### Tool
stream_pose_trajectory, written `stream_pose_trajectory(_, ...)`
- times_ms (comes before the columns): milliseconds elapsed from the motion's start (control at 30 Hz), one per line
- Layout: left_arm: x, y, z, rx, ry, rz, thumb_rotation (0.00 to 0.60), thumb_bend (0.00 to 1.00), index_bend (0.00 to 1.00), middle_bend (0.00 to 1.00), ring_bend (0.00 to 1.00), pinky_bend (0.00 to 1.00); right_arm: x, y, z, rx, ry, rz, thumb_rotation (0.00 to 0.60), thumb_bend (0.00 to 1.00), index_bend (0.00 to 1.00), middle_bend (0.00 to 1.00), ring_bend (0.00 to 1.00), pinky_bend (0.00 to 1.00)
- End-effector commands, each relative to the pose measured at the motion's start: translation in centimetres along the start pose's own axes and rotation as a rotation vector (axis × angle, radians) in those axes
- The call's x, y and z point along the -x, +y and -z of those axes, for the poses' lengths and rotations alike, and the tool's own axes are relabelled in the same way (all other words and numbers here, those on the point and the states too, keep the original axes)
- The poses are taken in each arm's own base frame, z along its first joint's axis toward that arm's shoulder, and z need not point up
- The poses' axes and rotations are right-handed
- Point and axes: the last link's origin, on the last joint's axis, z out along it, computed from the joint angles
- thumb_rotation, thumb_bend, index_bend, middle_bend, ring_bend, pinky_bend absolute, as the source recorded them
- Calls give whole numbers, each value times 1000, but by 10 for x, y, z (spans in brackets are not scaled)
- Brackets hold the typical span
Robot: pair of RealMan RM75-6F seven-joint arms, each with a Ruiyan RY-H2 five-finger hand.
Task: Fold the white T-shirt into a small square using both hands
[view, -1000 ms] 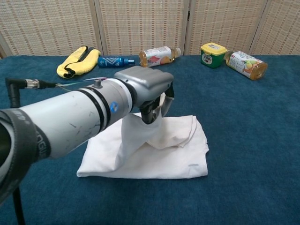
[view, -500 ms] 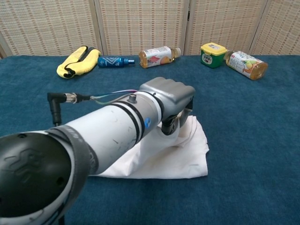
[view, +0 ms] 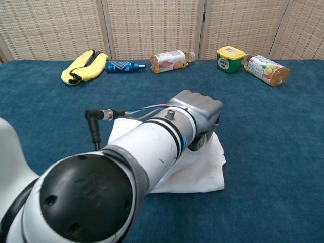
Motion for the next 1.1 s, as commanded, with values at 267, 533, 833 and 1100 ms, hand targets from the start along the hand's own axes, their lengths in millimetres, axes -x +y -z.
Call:
stream_pose_trajectory(267, -11, 9, -1, 11, 65, 87, 600, 179, 252, 902, 832, 939, -1, -1, -1, -3, 5, 0, 600, 506, 255, 911, 968, 1000)
stream_pose_trajectory(533, -22, 8, 2, 33, 142, 185, 600, 137, 116, 878, 817, 939, -4, -2, 1, -3, 13, 7, 600, 506, 255, 911, 968, 1000)
stream_pose_trajectory(833, -31, -54, 11, -58, 186, 253, 600, 137, 133, 812, 745, 927, -8, -3, 0, -10, 19, 14, 600, 505, 255, 911, 967, 1000)
stream_pose_trajectory(1100, -22, -142, 30, -188, 258, 329, 600, 137, 185, 620, 542, 733, -9, -3, 0, -23, -19, 42, 600, 506, 255, 784, 803, 956)
